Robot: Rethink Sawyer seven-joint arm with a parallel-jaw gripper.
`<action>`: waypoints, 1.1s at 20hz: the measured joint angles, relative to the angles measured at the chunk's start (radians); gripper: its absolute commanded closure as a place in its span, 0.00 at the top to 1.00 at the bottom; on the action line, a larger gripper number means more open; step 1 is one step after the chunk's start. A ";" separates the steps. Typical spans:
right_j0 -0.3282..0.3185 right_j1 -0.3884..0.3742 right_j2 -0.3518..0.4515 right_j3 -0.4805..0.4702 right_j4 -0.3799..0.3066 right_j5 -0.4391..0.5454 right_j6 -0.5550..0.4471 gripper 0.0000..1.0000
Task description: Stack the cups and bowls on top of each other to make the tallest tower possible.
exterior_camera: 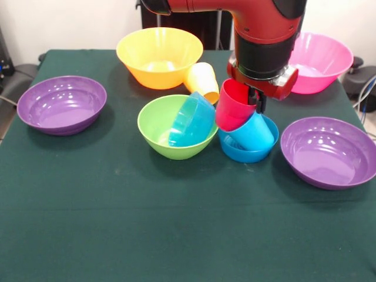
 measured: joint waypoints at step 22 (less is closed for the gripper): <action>0.016 -0.009 0.001 0.000 0.000 0.000 0.000 0.00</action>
